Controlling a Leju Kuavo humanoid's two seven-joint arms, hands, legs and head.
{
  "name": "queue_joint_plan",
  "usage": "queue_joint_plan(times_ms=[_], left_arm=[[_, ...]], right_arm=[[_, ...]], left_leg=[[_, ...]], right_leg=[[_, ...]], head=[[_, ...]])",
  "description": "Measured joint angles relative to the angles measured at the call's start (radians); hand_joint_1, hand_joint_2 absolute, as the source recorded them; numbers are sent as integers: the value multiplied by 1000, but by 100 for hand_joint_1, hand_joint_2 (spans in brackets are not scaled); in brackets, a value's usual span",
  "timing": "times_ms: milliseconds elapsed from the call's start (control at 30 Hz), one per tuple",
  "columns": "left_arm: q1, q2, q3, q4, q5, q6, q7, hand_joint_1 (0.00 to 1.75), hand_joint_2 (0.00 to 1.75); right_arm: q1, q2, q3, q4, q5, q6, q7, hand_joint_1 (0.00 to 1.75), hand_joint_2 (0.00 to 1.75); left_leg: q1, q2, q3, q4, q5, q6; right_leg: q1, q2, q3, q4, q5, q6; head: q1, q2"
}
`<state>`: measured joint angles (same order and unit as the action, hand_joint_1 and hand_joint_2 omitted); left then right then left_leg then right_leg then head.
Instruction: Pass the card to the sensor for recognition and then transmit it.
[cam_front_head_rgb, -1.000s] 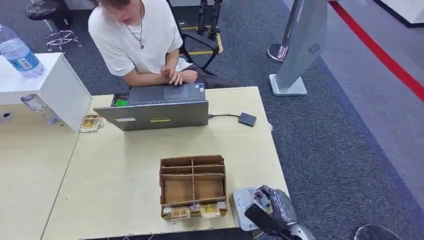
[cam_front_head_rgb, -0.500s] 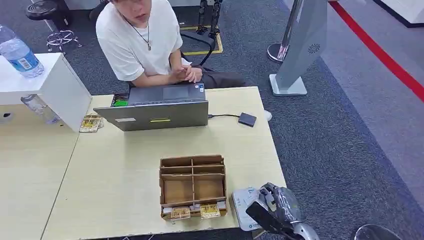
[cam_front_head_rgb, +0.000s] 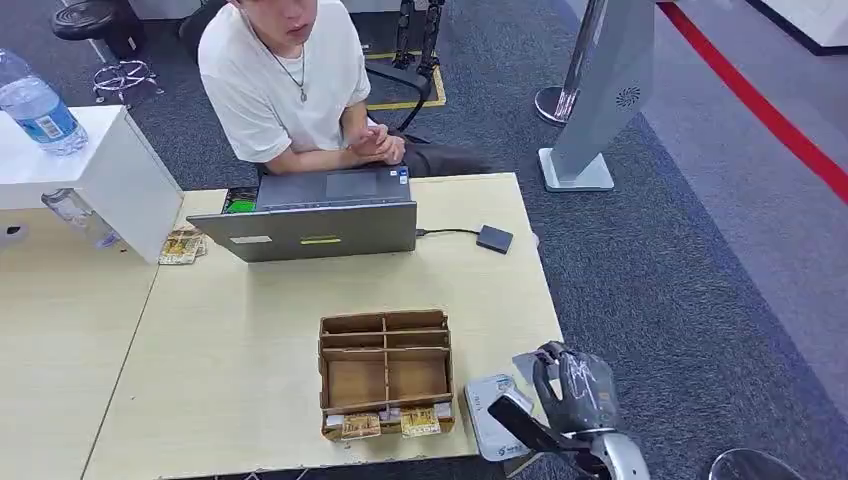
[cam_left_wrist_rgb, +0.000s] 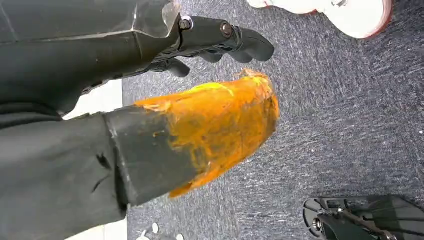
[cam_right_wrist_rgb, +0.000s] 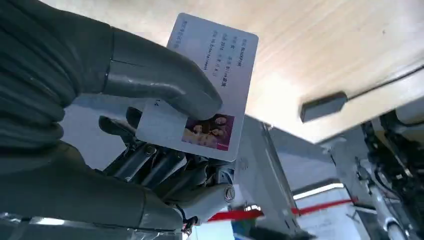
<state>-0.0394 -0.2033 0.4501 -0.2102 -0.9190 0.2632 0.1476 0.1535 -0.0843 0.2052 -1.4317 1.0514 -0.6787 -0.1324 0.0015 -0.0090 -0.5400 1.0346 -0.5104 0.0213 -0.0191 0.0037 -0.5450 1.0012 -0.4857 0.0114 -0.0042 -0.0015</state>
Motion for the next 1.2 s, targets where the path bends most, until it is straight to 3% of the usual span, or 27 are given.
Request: queue_joint_plan(times_ms=[633,1200], left_arm=[[-1,-2,0,0,-42,-11,0,0,0],[-2,-5,0,0,-77,-15,-1,0,0]], right_arm=[[-92,79,-35,-89,184,-12,-58,175,175],[-277,108,40,-42,238,-12,-14,175,175]], left_leg=[[0,0,0,0,1,-1],[0,0,0,0,3,-1]], right_leg=[[0,0,0,0,1,-1],[0,0,0,1,2,-1]], head=[[0,0],[0,0]])
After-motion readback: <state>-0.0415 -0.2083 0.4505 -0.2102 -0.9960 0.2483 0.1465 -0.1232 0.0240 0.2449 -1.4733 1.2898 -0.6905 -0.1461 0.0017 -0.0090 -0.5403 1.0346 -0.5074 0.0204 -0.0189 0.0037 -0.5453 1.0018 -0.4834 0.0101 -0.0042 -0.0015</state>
